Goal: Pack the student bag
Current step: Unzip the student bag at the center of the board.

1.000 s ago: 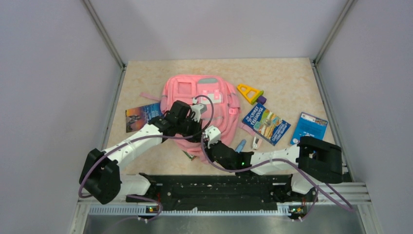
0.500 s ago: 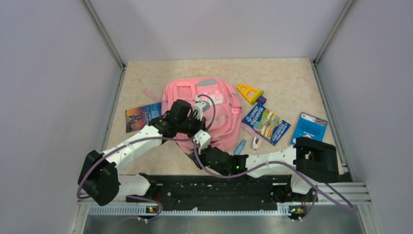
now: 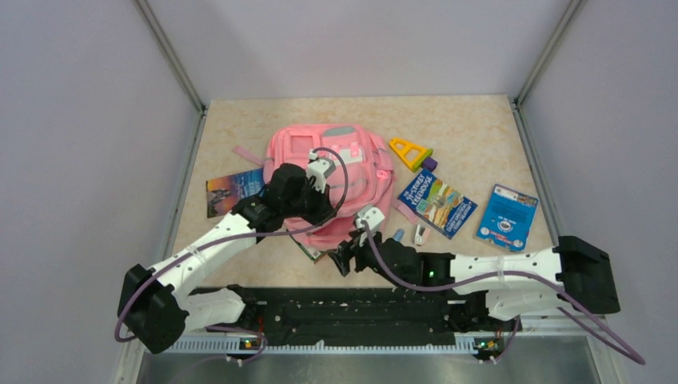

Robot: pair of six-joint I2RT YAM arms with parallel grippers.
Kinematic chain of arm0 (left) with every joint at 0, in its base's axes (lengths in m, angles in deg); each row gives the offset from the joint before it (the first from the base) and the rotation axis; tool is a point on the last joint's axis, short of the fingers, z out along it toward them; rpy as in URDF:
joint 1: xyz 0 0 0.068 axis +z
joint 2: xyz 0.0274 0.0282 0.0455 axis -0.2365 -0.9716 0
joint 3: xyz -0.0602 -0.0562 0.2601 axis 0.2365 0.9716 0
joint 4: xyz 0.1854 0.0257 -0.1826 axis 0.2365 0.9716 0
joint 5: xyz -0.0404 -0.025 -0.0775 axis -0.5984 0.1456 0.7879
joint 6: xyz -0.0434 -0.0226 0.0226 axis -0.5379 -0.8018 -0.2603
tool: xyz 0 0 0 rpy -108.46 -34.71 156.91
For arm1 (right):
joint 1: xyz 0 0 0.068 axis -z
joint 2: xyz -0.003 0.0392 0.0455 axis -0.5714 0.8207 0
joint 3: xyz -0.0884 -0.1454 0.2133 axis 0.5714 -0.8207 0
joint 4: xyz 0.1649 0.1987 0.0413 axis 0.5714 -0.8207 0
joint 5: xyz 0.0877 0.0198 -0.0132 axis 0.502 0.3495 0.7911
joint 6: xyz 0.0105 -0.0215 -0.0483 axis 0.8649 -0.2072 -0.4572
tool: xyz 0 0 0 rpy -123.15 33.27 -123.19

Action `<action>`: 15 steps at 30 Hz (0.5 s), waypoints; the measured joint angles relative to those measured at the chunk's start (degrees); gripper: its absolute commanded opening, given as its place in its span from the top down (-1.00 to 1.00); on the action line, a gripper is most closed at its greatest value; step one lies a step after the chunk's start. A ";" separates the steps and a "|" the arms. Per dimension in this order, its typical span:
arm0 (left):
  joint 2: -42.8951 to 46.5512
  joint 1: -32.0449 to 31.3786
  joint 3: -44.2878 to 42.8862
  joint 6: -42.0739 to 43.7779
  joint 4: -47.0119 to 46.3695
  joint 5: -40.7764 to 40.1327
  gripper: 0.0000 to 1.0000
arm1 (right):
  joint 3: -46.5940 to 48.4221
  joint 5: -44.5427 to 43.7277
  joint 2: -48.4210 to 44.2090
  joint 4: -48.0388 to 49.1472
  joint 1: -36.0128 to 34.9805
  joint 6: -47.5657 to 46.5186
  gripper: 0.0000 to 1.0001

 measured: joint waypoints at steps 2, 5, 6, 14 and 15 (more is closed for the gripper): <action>0.04 0.00 0.00 0.35 0.04 -0.61 1.00 | -2.69 0.26 -2.29 -1.73 3.37 1.92 -0.64; 0.15 0.00 0.00 0.70 0.07 -1.16 1.00 | -7.39 0.59 -5.95 -4.37 9.31 5.64 -0.77; 0.22 0.00 0.00 0.83 0.11 -1.33 1.00 | -8.48 0.57 -6.97 -5.07 10.62 6.71 -0.77; 1.81 0.00 0.02 3.32 0.85 -3.21 1.00 | -11.65 7.13 -12.11 -6.03 27.43 11.21 -0.77; 1.90 0.00 0.00 3.63 0.90 -3.23 1.00 | -12.13 8.85 -12.37 -5.14 29.44 11.28 -0.78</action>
